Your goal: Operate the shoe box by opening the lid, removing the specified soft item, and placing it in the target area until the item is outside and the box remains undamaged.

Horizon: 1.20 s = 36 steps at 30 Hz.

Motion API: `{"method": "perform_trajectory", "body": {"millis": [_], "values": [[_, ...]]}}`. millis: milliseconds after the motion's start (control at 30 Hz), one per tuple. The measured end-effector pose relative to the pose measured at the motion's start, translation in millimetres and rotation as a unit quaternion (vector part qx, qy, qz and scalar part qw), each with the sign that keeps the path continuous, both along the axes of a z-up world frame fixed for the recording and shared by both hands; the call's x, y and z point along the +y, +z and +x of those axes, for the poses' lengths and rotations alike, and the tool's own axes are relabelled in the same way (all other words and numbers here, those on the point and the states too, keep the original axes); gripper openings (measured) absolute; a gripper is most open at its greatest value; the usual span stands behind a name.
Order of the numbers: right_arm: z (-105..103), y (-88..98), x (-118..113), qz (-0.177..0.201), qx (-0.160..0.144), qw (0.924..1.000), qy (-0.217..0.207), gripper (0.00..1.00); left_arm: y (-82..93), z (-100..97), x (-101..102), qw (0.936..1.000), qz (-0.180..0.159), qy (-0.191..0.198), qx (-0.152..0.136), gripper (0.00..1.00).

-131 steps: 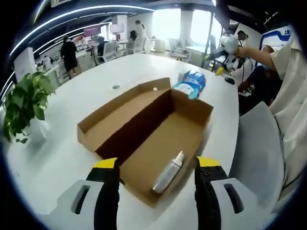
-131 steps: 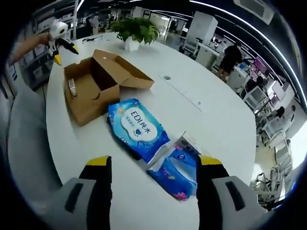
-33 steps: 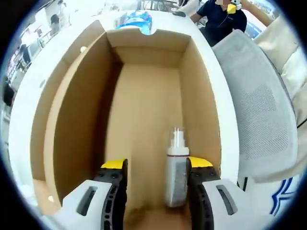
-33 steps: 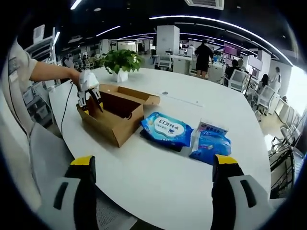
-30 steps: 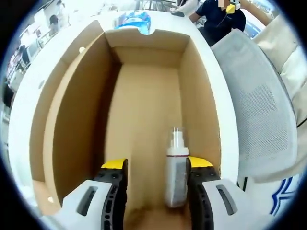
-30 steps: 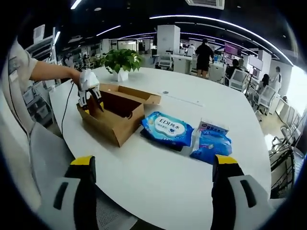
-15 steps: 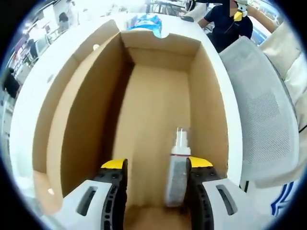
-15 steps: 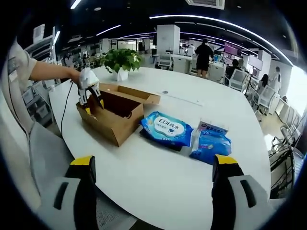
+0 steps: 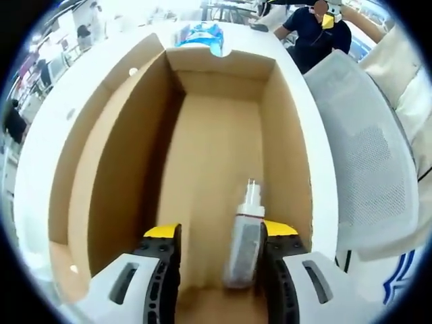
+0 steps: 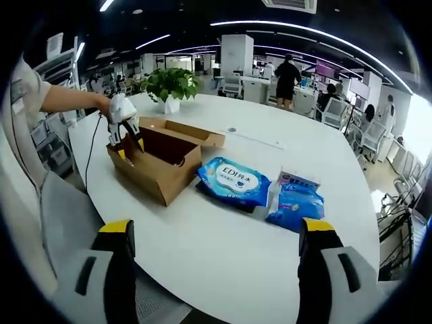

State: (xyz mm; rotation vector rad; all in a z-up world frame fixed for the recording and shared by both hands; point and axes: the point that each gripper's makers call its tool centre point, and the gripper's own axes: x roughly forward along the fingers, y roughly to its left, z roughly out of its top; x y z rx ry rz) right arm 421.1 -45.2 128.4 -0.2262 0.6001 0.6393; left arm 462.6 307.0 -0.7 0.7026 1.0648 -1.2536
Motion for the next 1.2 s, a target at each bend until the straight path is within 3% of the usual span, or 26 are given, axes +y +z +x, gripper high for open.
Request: {"method": "perform_trajectory", "body": {"millis": [467,800,1200], "values": [[-1,-4.1,-1,-0.007,0.002,1.0,-0.002,0.96,-18.7,-12.4,2,0.9986,0.026,-0.045,0.008,0.41],[0,-5.6,6,-0.002,-0.003,1.0,-0.004,0.96,-31.0,-11.2,8,0.9991,0.035,-0.021,0.01,0.26],[4,-2.2,12,0.009,-0.012,0.9999,-0.002,0.96,-30.4,-10.4,9,0.9995,0.032,0.001,0.007,0.24]]}}
